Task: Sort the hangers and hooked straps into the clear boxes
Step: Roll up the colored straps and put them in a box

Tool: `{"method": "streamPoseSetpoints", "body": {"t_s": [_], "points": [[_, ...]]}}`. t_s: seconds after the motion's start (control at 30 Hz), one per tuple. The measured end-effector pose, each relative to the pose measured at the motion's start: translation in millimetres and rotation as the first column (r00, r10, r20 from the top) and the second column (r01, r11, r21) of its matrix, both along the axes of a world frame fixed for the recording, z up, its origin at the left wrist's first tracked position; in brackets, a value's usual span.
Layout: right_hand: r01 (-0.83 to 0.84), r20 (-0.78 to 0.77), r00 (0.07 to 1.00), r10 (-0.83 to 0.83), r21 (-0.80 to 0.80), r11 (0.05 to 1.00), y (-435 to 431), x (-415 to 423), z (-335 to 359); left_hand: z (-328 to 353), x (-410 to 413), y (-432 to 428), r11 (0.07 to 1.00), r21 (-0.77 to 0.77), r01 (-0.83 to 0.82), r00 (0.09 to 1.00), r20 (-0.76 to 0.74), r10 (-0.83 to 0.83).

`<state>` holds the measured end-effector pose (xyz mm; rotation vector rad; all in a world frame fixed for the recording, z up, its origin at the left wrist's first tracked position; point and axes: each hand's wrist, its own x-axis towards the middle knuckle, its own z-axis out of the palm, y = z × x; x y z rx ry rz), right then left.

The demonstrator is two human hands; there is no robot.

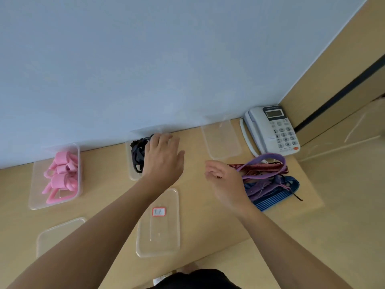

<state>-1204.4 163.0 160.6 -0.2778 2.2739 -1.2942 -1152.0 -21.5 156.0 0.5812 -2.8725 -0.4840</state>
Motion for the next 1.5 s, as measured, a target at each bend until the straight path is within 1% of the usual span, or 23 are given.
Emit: {"method": "streamPoseSetpoints", "body": {"t_s": [0.07,0.13,0.2,0.27,0.37,0.43,0.5,0.6,0.7,0.77,0.83,0.9,1.03,1.1,1.17,1.27,1.33,1.4,1.5], "points": [[0.014,-0.064,0.998,-0.011,0.036,0.999,25.5,4.1,8.6,7.6,-2.5,35.6,0.989,0.06,0.139,0.985,-0.11,-0.132],[0.017,-0.164,0.986,-0.007,0.06,0.998,50.2,5.8,16.0,14.0,-5.6,71.4,0.952,0.106,0.286,0.953,-0.13,-0.272],[0.02,-0.223,0.975,0.0,0.083,0.996,76.2,2.2,20.9,15.5,-10.7,101.4,0.91,0.124,0.395,0.915,-0.137,-0.379],[0.036,-0.254,0.967,-0.003,0.126,0.991,103.9,-6.5,21.7,12.9,-17.4,125.9,0.876,0.108,0.47,0.882,-0.086,-0.463],[0.073,-0.323,0.946,0.011,0.249,0.966,146.7,-23.9,14.6,6.1,-28.5,155.9,0.836,0.06,0.545,0.838,-0.001,-0.546],[0.092,-0.363,0.931,0.036,0.329,0.94,172.5,-40.1,6.7,-0.2,-38.1,174.4,0.833,0.028,0.552,0.832,0.051,-0.553],[0.083,-0.367,0.926,0.089,0.429,0.899,193.5,-60.9,-2.7,-8.2,-50.8,192.1,0.856,0.002,0.518,0.847,0.137,-0.513],[-0.022,-0.318,0.91,0.265,0.603,0.797,213.6,-91.0,-20.1,-21.0,-68.7,216.8,0.91,-0.011,0.415,0.877,0.271,-0.396],[-0.133,-0.302,0.869,0.392,0.62,0.773,224.3,-109.6,-38.5,-37.3,-80.0,235.3,0.961,0.045,0.274,0.907,0.32,-0.273],[-0.179,-0.319,0.846,0.427,0.584,0.792,228.9,-119.6,-48.0,-46.9,-83.1,244.2,0.978,0.055,0.203,0.916,0.343,-0.209],[-0.201,-0.342,0.845,0.411,0.508,0.837,233.0,-127.9,-53.1,-52.7,-84.4,251.8,0.988,0.032,0.148,0.915,0.374,-0.15],[-0.207,-0.386,0.841,0.38,0.419,0.884,236.4,-133.4,-53.9,-54.1,-86.1,256.8,0.995,0.026,0.093,0.926,0.366,-0.096],[-0.224,-0.48,0.812,0.332,0.268,0.937,242.2,-142.4,-50.0,-42.6,-92.1,261.0,0.997,0.059,-0.045,0.968,0.25,0.029],[-0.245,-0.49,0.817,0.305,0.184,0.952,242.2,-147.4,-43.7,-30.6,-92.4,262.2,0.994,0.049,-0.096,0.982,0.167,0.086],[-0.26,-0.492,0.832,0.255,0.06,0.964,240.7,-149.8,-33.4,-13.4,-92.9,263.3,0.991,0.054,-0.122,0.99,0.075,0.118],[-0.26,-0.458,0.874,0.165,-0.152,0.954,237.0,-151.5,-12.4,18.2,-96.3,264.1,0.986,0.091,-0.14,0.987,-0.071,0.147],[-0.254,-0.469,0.875,0.119,-0.238,0.937,233.2,-152.8,5.7,42.2,-99.0,264.5,0.981,0.127,-0.15,0.972,-0.162,0.169],[-0.237,-0.461,0.885,0.071,-0.313,0.92,228.6,-152.9,28.4,67.9,-100.2,263.9,0.972,0.164,-0.168,0.954,-0.221,0.202],[-0.204,-0.353,0.934,0.044,-0.429,0.88,222.3,-150.6,69.6,109.9,-97.9,261.6,0.938,0.259,-0.23,0.909,-0.288,0.302]]}}
